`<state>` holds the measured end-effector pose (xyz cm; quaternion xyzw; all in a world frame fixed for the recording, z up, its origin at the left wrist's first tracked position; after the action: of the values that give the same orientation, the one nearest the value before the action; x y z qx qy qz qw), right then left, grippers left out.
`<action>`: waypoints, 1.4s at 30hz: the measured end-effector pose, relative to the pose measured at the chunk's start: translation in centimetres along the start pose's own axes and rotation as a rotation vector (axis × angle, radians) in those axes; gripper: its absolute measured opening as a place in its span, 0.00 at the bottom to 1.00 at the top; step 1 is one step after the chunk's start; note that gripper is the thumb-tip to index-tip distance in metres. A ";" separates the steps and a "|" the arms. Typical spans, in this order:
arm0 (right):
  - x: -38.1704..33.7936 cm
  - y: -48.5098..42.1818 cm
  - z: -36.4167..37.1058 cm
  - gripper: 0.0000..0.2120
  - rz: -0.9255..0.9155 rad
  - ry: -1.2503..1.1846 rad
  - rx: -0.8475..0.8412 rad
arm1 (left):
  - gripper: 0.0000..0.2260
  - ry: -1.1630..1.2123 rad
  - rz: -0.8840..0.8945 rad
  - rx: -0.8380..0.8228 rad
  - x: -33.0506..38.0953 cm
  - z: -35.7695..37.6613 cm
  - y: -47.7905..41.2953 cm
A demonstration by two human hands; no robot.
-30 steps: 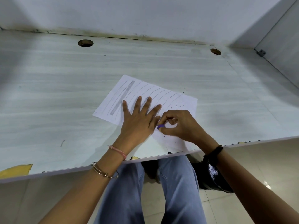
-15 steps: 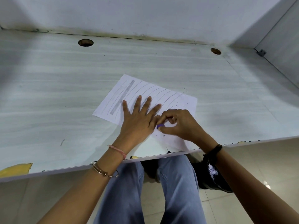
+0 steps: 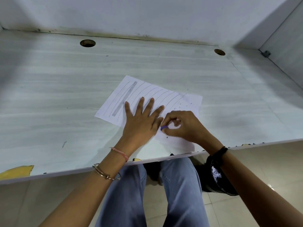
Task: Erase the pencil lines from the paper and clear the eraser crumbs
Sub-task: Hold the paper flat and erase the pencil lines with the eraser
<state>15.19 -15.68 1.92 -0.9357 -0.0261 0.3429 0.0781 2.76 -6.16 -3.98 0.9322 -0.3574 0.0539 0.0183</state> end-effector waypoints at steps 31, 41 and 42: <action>0.8 -1.9 -0.7 0.07 0.075 -0.002 -0.039 | 0.24 0.047 -0.002 0.022 0.0 0.2 0.0; 0.9 -2.2 -1.4 0.05 0.086 0.023 0.085 | 0.26 0.065 -0.003 0.027 -0.1 0.3 0.0; 1.1 -2.3 -1.6 0.05 0.099 0.024 0.148 | 0.29 0.073 -0.005 0.022 -0.1 0.3 0.0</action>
<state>17.05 -13.51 2.82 -0.9315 0.0468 0.3363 0.1303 2.71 -6.11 -4.29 0.9306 -0.3536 0.0917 0.0212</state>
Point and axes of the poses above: each hand's wrist, its own y-axis away from the middle knuckle, its own z-axis out of the palm, x = y × z, the point moved 2 cm from there along -y, towards the middle knuckle, and after that the axes turned 11 degrees about -z, right-handed, at the moved point
